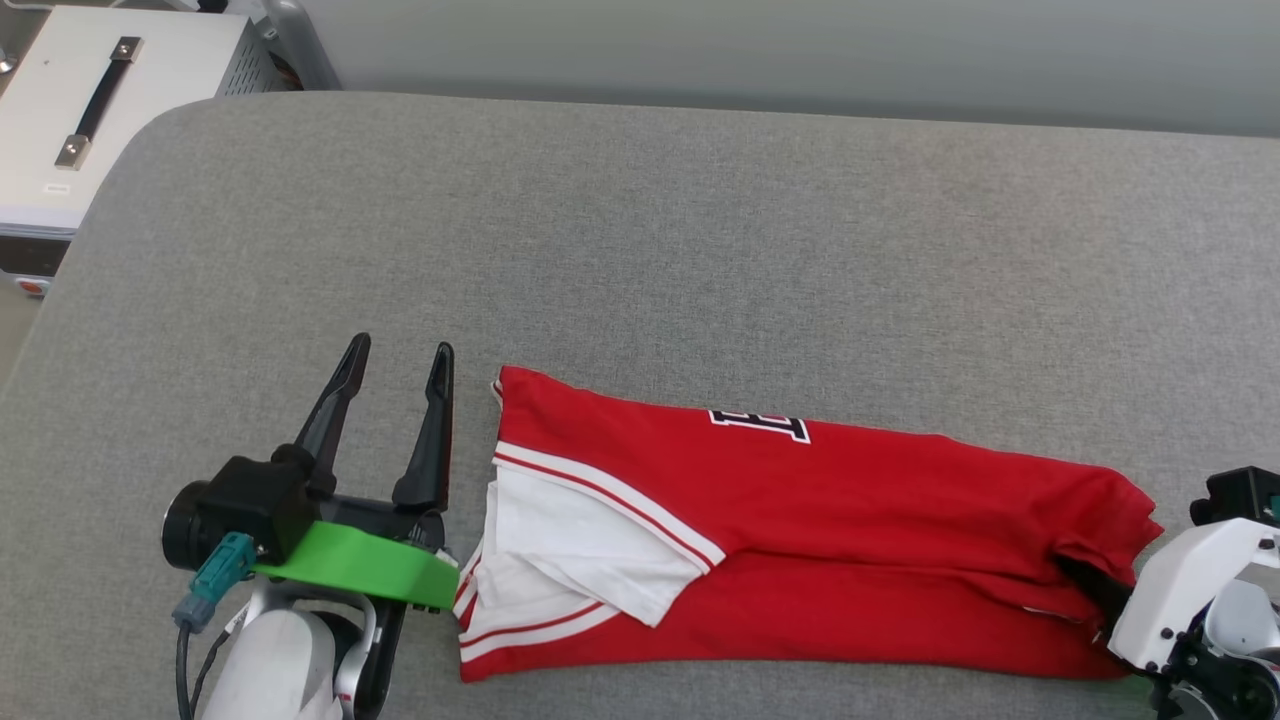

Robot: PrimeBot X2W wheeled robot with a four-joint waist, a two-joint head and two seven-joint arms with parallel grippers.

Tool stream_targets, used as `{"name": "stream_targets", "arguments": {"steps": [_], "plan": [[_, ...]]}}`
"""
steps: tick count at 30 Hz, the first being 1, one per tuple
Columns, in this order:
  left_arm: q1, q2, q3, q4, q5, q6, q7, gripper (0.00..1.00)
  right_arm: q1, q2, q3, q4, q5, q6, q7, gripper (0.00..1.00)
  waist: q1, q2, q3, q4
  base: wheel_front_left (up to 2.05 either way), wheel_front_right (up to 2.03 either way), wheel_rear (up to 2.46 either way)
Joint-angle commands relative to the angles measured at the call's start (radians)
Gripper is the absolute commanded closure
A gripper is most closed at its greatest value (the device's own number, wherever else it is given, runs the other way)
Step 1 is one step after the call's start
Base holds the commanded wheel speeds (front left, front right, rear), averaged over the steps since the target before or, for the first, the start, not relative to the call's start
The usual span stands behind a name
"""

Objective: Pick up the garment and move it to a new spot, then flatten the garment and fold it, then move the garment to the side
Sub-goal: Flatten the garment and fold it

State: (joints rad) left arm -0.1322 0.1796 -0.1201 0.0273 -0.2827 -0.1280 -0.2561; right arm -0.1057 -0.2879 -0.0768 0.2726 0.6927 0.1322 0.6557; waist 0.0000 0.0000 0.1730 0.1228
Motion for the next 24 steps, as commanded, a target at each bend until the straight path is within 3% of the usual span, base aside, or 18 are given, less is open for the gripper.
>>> {"name": "stream_targets", "arguments": {"steps": [1,12,24], "plan": [[0.015,0.005,0.004,0.005,-0.003,-0.003,-0.006,0.00,0.016,-0.008,0.002,0.021,0.004,-0.002,-0.009,1.00,0.0000,0.0000,-0.009,-0.004,0.00,0.00,0.00],[0.028,0.005,0.000,0.010,-0.010,-0.003,-0.006,0.00,0.043,-0.177,-0.098,0.041,-0.051,-0.002,-0.063,1.00,0.0000,0.0000,-0.049,-0.018,0.00,0.00,0.00],[0.063,-0.008,0.005,0.014,-0.018,-0.003,-0.006,0.00,0.124,-0.140,-0.092,-0.147,-0.048,-0.002,-0.012,1.00,0.0000,0.0000,-0.105,-0.029,0.00,0.00,0.00]]}}
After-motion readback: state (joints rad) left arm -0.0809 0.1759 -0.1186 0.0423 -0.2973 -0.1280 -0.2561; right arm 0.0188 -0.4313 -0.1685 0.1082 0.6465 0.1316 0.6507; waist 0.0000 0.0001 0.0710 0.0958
